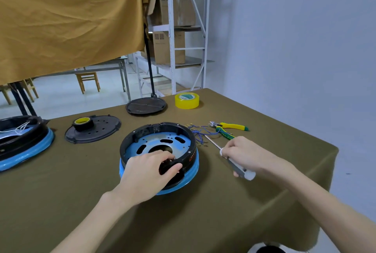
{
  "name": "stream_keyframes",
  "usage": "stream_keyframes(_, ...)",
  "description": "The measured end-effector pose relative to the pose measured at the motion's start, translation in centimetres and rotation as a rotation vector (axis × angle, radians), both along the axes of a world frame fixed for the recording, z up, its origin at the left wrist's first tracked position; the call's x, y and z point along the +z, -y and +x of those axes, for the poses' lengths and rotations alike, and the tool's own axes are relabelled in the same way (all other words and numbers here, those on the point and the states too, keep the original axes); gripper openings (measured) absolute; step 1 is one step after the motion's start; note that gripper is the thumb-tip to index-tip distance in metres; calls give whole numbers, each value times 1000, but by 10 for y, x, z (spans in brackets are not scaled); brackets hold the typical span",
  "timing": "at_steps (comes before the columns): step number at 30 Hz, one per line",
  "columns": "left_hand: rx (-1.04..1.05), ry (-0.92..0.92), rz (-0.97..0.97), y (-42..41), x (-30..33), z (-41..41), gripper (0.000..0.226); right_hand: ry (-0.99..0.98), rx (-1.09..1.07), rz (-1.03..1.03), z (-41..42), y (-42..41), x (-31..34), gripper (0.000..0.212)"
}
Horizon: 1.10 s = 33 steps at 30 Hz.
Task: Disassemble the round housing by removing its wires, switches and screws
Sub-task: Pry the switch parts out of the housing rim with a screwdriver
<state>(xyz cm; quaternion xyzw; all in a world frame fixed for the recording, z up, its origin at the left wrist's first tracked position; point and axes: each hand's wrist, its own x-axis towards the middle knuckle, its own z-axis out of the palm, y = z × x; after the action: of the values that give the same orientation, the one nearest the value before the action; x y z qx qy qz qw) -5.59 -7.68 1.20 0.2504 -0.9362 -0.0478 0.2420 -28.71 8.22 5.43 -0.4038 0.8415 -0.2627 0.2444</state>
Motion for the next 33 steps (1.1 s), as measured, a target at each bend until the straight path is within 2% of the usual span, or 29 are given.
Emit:
stream_keyframes(3,-18,-7,26,2,0,2,42,44,48,-158,16,-2,-7,20)
stream_keyframes(6,-48,21,94,7,3,7,37,-220,151,-182,30,0,-19,19)
stream_keyframes(11,-93,76,294,22,7,14,33,-685,170,-280,50,2,-42,59)
stream_keyframes(14,-125,101,380,28,10,14,33,-843,147,-320,50,1,-54,59)
stream_keyframes(17,-142,99,382,31,9,14,29,-961,142,-351,48,0,-63,53)
stream_keyframes(24,-201,71,402,32,10,15,25,-1039,96,-396,46,-1,-70,51)
stream_keyframes(33,-195,68,418,33,6,16,31,-1174,75,-341,55,-9,-62,53)
